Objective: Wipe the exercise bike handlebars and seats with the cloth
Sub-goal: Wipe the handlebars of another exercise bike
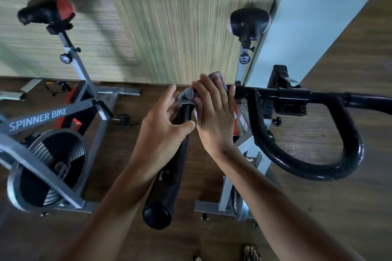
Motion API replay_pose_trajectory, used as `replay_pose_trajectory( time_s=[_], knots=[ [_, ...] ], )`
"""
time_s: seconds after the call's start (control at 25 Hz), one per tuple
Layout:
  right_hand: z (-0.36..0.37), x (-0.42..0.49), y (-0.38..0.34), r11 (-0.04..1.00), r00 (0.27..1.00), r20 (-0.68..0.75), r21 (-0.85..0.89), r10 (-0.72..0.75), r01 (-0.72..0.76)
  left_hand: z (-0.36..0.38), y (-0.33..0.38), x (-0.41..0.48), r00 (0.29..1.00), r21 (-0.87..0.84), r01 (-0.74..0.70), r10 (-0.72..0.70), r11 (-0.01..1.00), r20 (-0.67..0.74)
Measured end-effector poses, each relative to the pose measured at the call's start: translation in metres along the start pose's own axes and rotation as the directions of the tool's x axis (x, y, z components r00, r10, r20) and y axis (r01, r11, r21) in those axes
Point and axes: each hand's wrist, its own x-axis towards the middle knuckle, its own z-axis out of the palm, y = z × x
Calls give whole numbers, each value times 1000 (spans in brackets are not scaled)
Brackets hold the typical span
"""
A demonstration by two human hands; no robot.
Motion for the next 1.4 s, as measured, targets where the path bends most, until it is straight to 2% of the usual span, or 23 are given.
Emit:
replay_pose_trajectory(
  time_s=[0.2,0.4,0.48,0.56,0.68,0.84,1.0,1.16,1.28,1.32,1.4],
  knots=[
    [8,0,5,988,985,-160,-129,66,-87,-1,-2,0,999,41,-46,46,998,22],
    [17,4,-1,970,932,-307,-87,192,-229,-1,-4,1,998,72,-65,64,995,17],
    [20,3,-6,969,926,-303,-29,226,-246,-2,-5,1,997,75,-68,67,995,25],
    [16,-1,1,985,961,-226,-33,157,-169,-3,-6,1,997,82,-76,74,994,25],
    [5,-4,19,985,991,-135,-168,9,-31,-2,-7,1,998,63,-58,57,996,15],
    [7,-2,6,989,981,-168,-90,98,-114,-2,-7,1,1000,31,-22,22,999,-4],
    [4,-3,14,998,993,-113,-62,20,-27,-1,-5,1,999,53,-50,51,997,-16],
    [8,-6,33,982,966,-188,-103,-178,161,-2,1,3,991,184,-132,131,974,14],
    [24,-3,52,944,901,-287,-156,-326,292,-3,-6,9,979,222,-204,199,954,45],
    [30,1,56,941,874,-349,-146,-338,306,-6,-13,11,964,176,-267,262,947,54],
    [36,4,53,938,841,-446,8,-307,347,-11,-27,4,907,-89,-421,420,902,-30]
  ],
)
